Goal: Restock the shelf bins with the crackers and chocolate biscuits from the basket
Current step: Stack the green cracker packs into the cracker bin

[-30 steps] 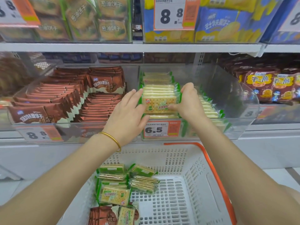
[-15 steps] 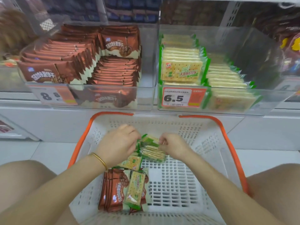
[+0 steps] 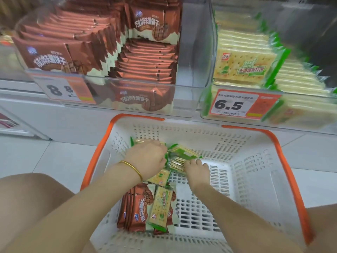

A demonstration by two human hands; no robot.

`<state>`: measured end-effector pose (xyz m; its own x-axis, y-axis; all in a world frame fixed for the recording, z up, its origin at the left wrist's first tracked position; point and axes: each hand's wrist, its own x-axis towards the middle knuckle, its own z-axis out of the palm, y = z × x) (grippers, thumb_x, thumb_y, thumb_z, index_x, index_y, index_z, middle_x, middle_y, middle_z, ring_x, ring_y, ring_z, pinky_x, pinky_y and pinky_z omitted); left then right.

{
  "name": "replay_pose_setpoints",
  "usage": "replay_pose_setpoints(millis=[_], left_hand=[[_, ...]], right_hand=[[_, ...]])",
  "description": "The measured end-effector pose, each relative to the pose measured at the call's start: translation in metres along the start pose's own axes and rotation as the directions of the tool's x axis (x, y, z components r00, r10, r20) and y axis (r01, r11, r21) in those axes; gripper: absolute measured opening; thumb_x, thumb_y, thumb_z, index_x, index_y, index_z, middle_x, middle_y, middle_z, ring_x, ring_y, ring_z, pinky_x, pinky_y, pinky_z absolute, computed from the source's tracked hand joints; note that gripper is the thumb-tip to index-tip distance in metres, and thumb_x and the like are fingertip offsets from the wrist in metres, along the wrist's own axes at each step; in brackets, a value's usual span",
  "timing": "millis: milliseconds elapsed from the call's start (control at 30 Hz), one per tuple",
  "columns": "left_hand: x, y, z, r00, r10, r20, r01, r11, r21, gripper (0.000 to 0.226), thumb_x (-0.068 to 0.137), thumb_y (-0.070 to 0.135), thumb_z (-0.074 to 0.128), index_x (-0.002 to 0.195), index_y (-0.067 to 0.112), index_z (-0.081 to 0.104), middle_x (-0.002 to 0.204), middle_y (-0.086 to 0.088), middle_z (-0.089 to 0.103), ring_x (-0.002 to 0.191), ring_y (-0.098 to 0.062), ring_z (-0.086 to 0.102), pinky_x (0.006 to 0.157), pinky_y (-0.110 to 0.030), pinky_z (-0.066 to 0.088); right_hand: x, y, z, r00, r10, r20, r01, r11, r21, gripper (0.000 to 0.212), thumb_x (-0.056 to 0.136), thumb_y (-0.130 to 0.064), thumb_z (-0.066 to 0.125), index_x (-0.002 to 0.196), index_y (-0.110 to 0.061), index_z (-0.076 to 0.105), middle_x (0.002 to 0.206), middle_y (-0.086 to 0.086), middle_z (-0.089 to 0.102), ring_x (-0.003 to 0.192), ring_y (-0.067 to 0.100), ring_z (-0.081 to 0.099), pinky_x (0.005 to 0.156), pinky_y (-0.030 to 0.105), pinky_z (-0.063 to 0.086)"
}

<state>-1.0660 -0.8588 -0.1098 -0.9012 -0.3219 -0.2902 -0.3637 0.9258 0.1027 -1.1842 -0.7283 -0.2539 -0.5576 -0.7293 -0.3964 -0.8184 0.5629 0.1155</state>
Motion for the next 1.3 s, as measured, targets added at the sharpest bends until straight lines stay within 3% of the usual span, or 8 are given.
replay_pose_setpoints(millis=[233,400,567,667,733,900,1067,1300], left_hand=[[0.003,0.007,0.003,1.0,-0.009,0.017,0.011,0.994,-0.108,0.028,0.096,0.03,0.043,0.117,0.016,0.057,0.114,-0.002,0.057,0.106,-0.019,0.053,0.09,-0.037,0.048],[-0.001,0.028,0.013,0.993,-0.052,0.101,0.096,0.866,-0.491,0.055,0.091,0.035,0.058,0.139,0.016,0.037,0.134,-0.006,0.047,0.116,-0.017,0.051,0.098,-0.027,0.042],[-0.02,0.053,0.013,0.993,0.118,-0.023,-0.112,0.846,-0.522,0.092,0.074,0.049,0.073,0.146,0.023,0.021,0.138,0.011,0.031,0.13,-0.006,0.03,0.108,-0.022,0.028],[-0.027,0.053,0.008,0.997,0.03,-0.066,-0.068,0.725,-0.685,0.048,0.088,0.032,0.063,0.129,0.019,0.042,0.119,-0.001,0.057,0.106,-0.015,0.058,0.091,-0.032,0.049],[-0.032,0.049,-0.003,0.997,-0.048,0.054,0.07,0.453,-0.889,0.021,0.093,0.019,0.057,0.112,0.02,0.05,0.111,-0.007,0.063,0.095,-0.021,0.066,0.081,-0.039,0.056],[-0.043,0.043,-0.034,0.981,0.064,0.181,0.186,-0.076,-0.98,0.047,0.083,0.013,0.06,0.128,0.015,0.044,0.116,-0.014,0.066,0.095,-0.032,0.068,0.074,-0.034,0.059],[-0.045,0.046,-0.058,0.987,0.129,0.093,0.115,-0.175,-0.978,0.048,0.079,0.016,0.057,0.125,0.006,0.049,0.111,-0.021,0.067,0.099,-0.04,0.066,0.078,-0.038,0.058],[-0.042,0.055,-0.091,0.989,0.14,-0.038,-0.021,-0.118,-0.993,0.039,0.084,0.018,0.059,0.121,0.012,0.05,0.108,-0.019,0.069,0.094,-0.038,0.068,0.075,-0.035,0.059]], right_hand=[[-0.006,0.03,-0.038,0.998,0.02,0.062,-0.043,0.916,0.4,0.009,0.09,-0.016,0.058,0.095,-0.014,0.05,0.101,0.006,0.056,0.093,0.025,0.058,0.069,0.032,0.044],[-0.041,0.048,-0.095,0.984,0.034,0.176,-0.174,0.414,0.894,0.027,0.083,-0.014,0.071,0.076,-0.014,0.045,0.071,0.003,0.051,0.059,0.018,0.055,0.054,0.031,0.052],[-0.087,0.039,-0.137,0.976,-0.073,0.206,-0.208,-0.016,0.978,0.017,0.091,-0.017,0.063,0.088,-0.009,0.048,0.077,0.013,0.061,0.059,0.019,0.061,0.058,0.029,0.056],[-0.101,0.042,-0.147,0.98,-0.136,0.144,-0.155,-0.075,0.985,0.019,0.099,-0.023,0.05,0.088,-0.008,0.054,0.077,0.014,0.063,0.063,0.02,0.062,0.057,0.028,0.054],[-0.106,0.049,-0.152,0.993,-0.065,0.097,-0.096,0.018,0.995,0.013,0.1,-0.019,0.046,0.092,-0.01,0.052,0.075,0.01,0.062,0.058,0.016,0.059,0.051,0.025,0.05],[-0.113,0.078,-0.154,0.982,0.141,-0.126,0.064,0.38,0.923,0.017,0.096,-0.022,0.054,0.11,-0.015,0.06,0.094,-0.005,0.058,0.088,0.014,0.057,0.074,0.028,0.048],[-0.128,0.092,-0.167,0.998,-0.066,-0.022,0.02,-0.027,0.999,0.022,0.091,-0.015,0.061,0.112,-0.011,0.058,0.092,0.006,0.069,0.075,0.015,0.067,0.061,0.028,0.057],[-0.139,0.107,-0.188,0.982,-0.066,-0.176,0.169,-0.101,0.98,0.022,0.085,-0.005,0.064,0.105,-0.005,0.057,0.083,0.009,0.07,0.065,0.017,0.064,0.053,0.025,0.05]])
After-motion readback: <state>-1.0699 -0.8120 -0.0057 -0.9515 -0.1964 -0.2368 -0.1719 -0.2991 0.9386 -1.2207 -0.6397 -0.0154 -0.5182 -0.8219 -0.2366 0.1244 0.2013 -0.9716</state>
